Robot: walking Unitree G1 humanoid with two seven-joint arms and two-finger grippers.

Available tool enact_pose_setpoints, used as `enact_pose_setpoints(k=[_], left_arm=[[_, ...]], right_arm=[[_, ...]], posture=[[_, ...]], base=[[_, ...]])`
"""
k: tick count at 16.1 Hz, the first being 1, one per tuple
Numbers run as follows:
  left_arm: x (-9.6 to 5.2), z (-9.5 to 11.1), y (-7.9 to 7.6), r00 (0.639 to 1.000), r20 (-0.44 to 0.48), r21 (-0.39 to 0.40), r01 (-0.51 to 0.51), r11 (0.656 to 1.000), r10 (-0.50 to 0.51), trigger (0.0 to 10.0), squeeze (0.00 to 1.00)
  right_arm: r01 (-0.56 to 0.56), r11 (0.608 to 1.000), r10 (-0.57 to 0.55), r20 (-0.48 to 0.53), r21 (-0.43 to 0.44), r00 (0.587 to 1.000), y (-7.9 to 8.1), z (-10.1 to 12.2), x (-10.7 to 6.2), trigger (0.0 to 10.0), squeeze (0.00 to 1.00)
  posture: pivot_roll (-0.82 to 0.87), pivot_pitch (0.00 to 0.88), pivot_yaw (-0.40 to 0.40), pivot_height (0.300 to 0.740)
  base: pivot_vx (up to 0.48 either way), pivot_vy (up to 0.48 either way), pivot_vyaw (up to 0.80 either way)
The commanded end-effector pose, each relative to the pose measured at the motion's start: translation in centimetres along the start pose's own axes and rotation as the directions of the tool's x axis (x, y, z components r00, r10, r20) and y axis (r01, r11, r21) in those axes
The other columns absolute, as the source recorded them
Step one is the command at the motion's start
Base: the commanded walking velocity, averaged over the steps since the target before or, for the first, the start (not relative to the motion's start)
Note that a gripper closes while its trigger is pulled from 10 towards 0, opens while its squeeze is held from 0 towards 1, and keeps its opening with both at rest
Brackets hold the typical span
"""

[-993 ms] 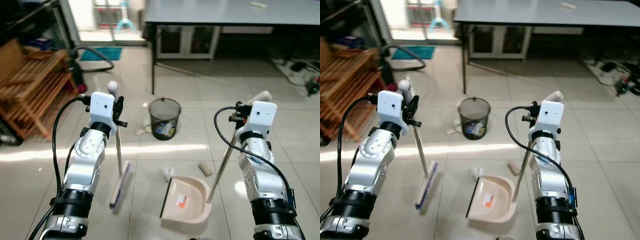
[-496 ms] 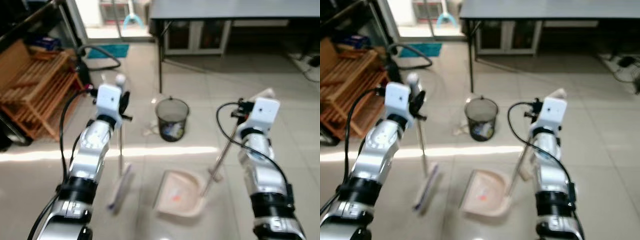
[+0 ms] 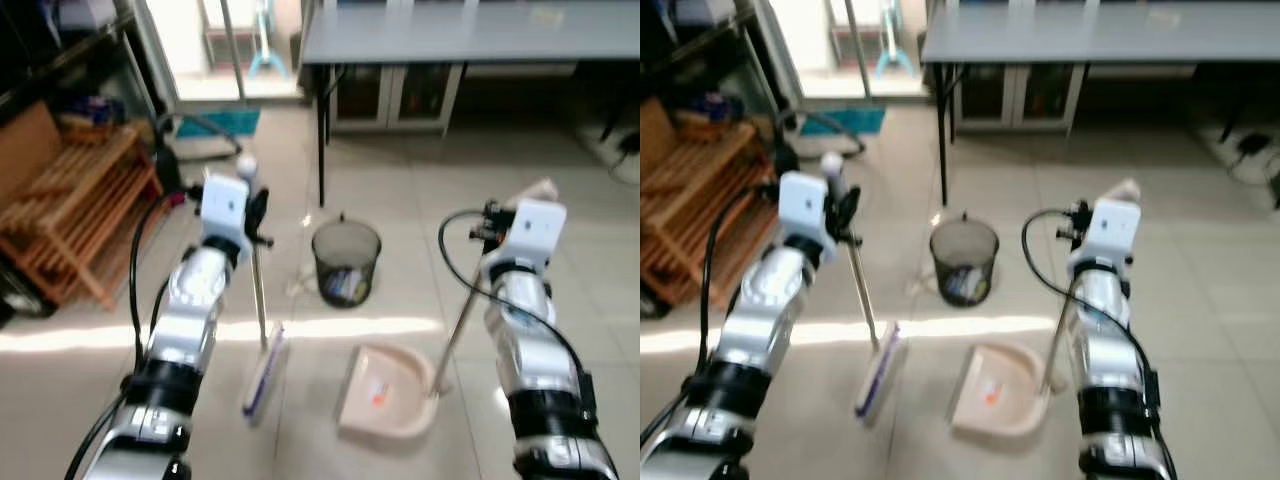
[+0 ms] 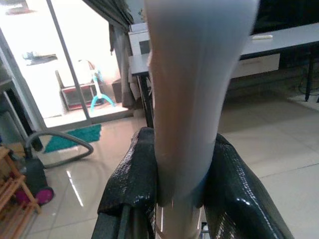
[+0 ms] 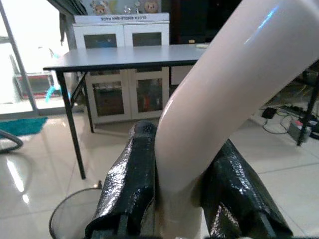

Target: Sweep floor

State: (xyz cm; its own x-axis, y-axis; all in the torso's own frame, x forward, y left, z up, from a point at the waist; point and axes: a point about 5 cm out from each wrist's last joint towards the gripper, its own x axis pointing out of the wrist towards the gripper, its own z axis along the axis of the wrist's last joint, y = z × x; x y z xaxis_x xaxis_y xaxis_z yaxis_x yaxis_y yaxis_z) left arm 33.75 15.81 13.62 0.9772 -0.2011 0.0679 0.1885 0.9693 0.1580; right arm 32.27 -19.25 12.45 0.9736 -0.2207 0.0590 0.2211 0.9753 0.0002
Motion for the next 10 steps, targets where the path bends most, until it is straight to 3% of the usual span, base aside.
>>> enact_pose_setpoints(k=[1,5,10], left_arm=[[0.2,0.8,0.2,0.999,0.037,0.033,-0.002,0.999,0.0,10.0,0.0],[-0.4,-0.3,-0.4,1.0,0.007,-0.049,-0.014,0.999,0.014,10.0,0.0],[-1.2,-1.1,0.8,0.996,-0.013,-0.027,-0.091,0.996,0.09,10.0,0.0]], right_arm=[[-0.026,1.0,0.025,0.046,0.014,0.999,0.5,0.9,0.1,10.0,0.0],[-0.056,0.998,0.059,0.072,-0.038,0.996,0.2,1.2,0.3,10.0,0.0],[-0.079,0.996,0.082,0.075,-0.04,0.994,0.8,1.0,0.3,10.0,0.0]], posture=[[0.0,0.0,0.067,0.74],[0.0,0.0,0.048,0.74],[0.01,0.0,0.044,0.74]], base=[[0.364,0.0,-0.8],[0.338,0.0,-0.14],[0.0,0.0,0.0]])
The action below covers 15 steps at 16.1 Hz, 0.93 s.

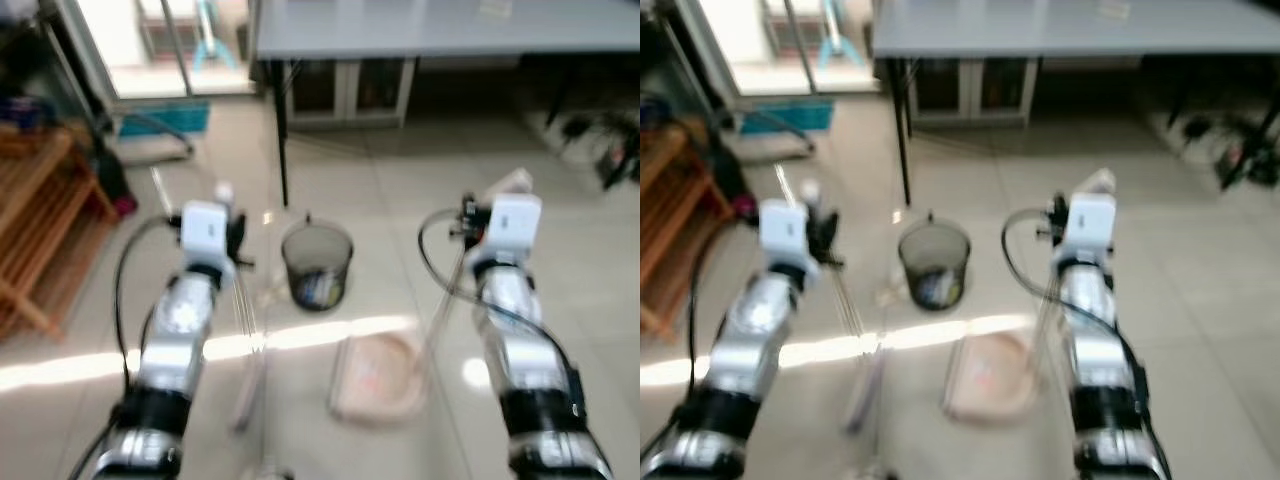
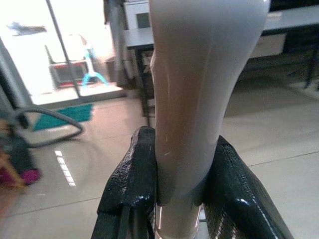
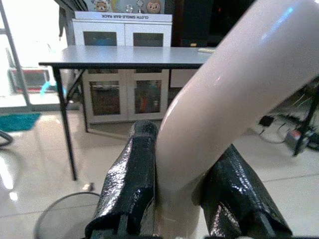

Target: Sweep floor

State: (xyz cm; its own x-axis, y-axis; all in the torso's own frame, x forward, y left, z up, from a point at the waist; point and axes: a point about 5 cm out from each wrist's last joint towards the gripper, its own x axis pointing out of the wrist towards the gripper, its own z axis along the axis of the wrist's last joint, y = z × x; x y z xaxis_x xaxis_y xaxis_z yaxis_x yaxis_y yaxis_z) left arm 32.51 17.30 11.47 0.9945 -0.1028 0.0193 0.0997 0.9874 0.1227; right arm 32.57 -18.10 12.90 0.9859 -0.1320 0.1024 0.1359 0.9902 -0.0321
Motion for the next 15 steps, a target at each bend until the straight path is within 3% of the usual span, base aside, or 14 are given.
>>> enact_pose_setpoints(k=[1,8,12,15], left_arm=[[0.3,1.2,-0.1,0.999,0.05,0.002,0.002,1.0,-0.003,10.0,0.0],[-0.1,0.6,-0.4,0.997,0.072,0.029,0.014,0.999,-0.016,10.0,0.0],[0.4,0.4,-0.4,0.998,0.057,0.048,0.026,0.999,-0.029,10.0,0.0],[0.7,0.6,-0.5,0.998,0.053,0.06,0.029,0.998,-0.032,10.0,0.0]], right_arm=[[0.016,1.0,-0.015,0.037,-0.019,0.999,-0.5,0.5,0.1,10.0,0.0],[0.036,0.997,-0.029,0.111,-0.064,0.993,-0.9,1.1,1.1,10.0,0.0],[0.004,0.994,0.011,0.139,-0.109,0.99,-0.4,1.5,1.8,10.0,0.0],[-0.016,0.99,0.033,0.122,-0.138,0.992,0.1,0.8,2.0,10.0,0.0]], posture=[[0.01,0.0,0.044,0.74],[0.01,0.022,0.045,0.74],[0.02,0.043,0.016,0.74],[0.01,0.06,0.045,0.74]], base=[[0.0,0.0,0.0],[0.0,0.0,0.0],[0.0,0.0,0.0],[0.0,0.0,0.0]])
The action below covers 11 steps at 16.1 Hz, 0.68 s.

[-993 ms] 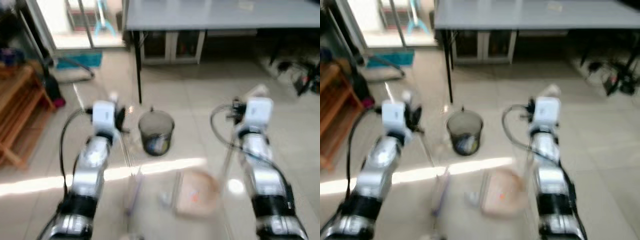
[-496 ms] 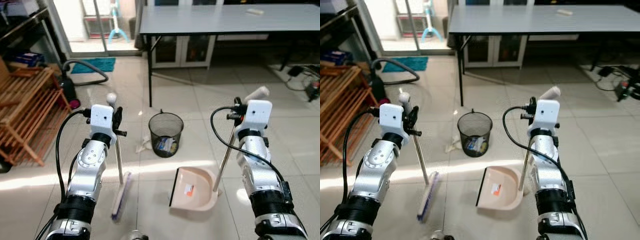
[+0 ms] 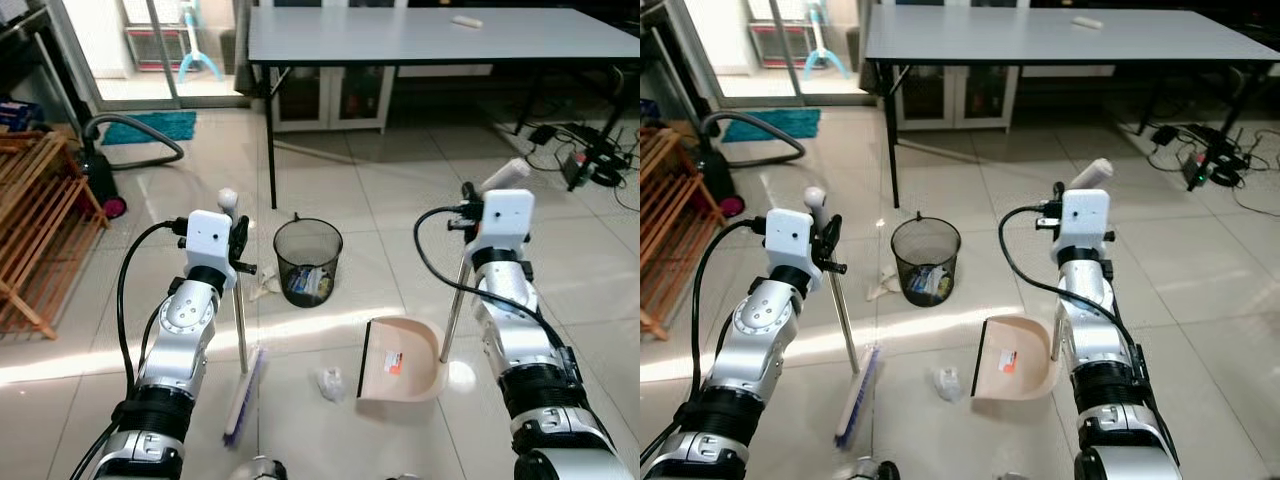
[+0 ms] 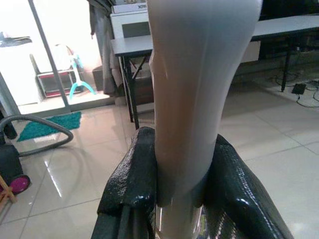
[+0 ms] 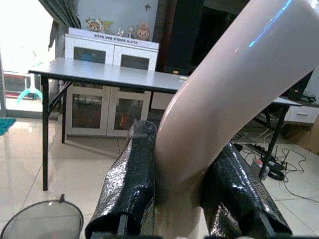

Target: Sweep floor

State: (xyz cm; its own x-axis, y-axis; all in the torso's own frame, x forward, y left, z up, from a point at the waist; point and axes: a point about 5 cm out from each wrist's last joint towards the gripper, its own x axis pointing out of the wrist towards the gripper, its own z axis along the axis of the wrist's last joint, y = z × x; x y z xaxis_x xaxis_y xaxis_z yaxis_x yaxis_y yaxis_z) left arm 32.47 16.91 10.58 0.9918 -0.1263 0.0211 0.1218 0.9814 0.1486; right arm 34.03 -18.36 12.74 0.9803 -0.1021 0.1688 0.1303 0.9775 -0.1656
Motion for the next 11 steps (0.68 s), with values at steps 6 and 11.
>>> enact_pose_setpoints(k=[6,11], left_arm=[[0.9,2.3,-0.9,0.996,0.082,0.031,0.028,0.999,-0.031,10.0,0.0],[0.7,2.2,-1.2,0.994,0.095,0.038,0.054,0.998,-0.057,10.0,0.0]], right_arm=[[-0.009,0.999,0.009,0.006,0.032,1.0,0.3,0.9,-1.7,10.0,0.0],[0.016,0.996,-0.012,-0.037,0.091,0.999,0.3,-0.3,-3.6,10.0,0.0]], posture=[[-0.02,0.029,0.073,0.74],[-0.02,0.017,0.087,0.74]], base=[[0.0,0.0,0.0],[0.225,0.0,0.0]])
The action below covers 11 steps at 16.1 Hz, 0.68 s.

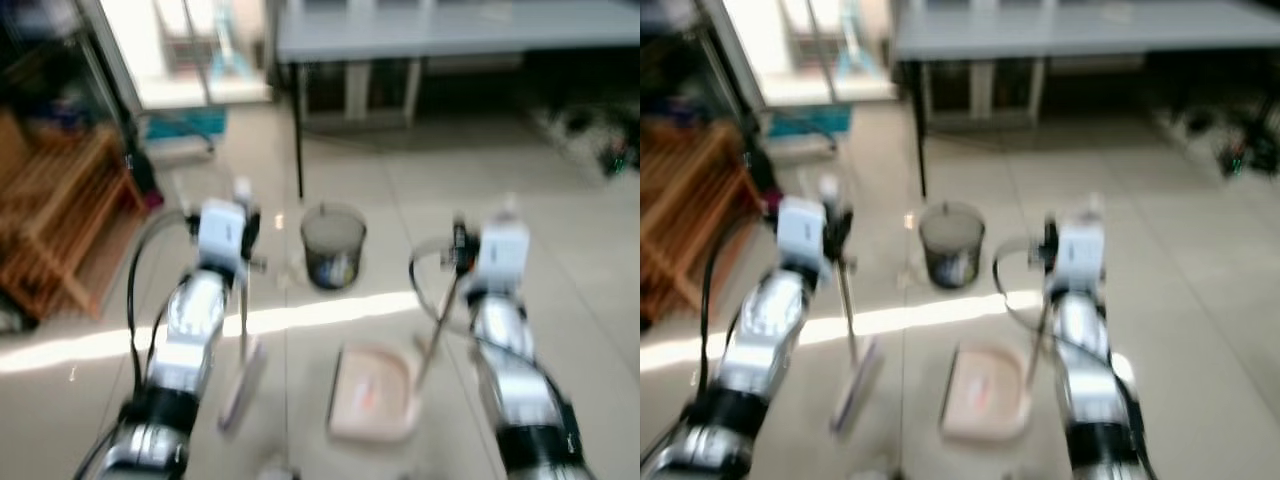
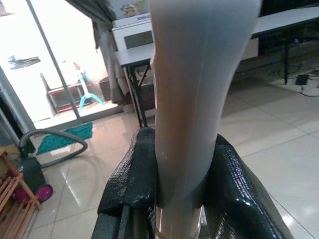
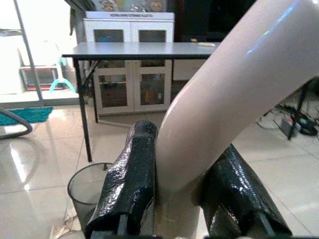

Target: Sweep floor

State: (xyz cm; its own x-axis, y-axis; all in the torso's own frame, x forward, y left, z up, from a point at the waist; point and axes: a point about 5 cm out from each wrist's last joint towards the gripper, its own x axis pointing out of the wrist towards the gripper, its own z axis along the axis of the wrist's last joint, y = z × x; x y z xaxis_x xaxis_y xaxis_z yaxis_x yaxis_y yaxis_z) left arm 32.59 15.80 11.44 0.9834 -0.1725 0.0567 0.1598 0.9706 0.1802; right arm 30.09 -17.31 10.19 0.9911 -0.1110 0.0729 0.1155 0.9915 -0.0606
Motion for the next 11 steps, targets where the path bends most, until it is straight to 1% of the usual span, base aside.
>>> enact_pose_setpoints(k=[1,3,6,9,11], left_arm=[[0.5,1.2,-0.1,0.998,0.054,0.006,0.013,1.0,-0.013,10.0,0.0],[0.5,1.3,0.0,0.998,0.054,0.009,0.012,1.0,-0.012,10.0,0.0],[0.6,1.5,0.5,0.998,0.059,0.012,0.0,1.0,-0.001,10.0,0.0],[0.6,1.5,0.7,0.998,0.056,0.014,-0.006,1.0,0.005,10.0,0.0],[0.6,1.5,0.9,0.998,0.056,0.016,-0.017,1.0,0.016,10.0,0.0]], right_arm=[[0.015,1.0,-0.014,0.06,-0.01,0.998,-0.5,1.8,0.7,10.0,0.0],[0.013,1.0,-0.012,0.059,-0.009,0.998,-0.4,2.1,0.8,10.0,0.0],[0.011,1.0,-0.011,0.063,0.0,0.998,-0.4,2.6,1.5,10.0,0.0],[0.01,1.0,-0.009,0.059,-0.009,0.998,-0.5,2.6,1.7,10.0,0.0],[-0.012,1.0,0.013,0.067,-0.016,0.998,-0.4,2.8,1.7,10.0,0.0]], posture=[[-0.01,0.02,0.084,0.74],[-0.01,0.022,0.081,0.74],[0.01,0.018,0.075,0.74],[0.01,0.017,0.072,0.74],[0.01,0.016,0.068,0.74]], base=[[0.326,0.0,0.0],[0.336,0.0,0.0],[0.334,0.0,0.0],[0.335,0.0,0.0],[0.337,0.0,0.0]])
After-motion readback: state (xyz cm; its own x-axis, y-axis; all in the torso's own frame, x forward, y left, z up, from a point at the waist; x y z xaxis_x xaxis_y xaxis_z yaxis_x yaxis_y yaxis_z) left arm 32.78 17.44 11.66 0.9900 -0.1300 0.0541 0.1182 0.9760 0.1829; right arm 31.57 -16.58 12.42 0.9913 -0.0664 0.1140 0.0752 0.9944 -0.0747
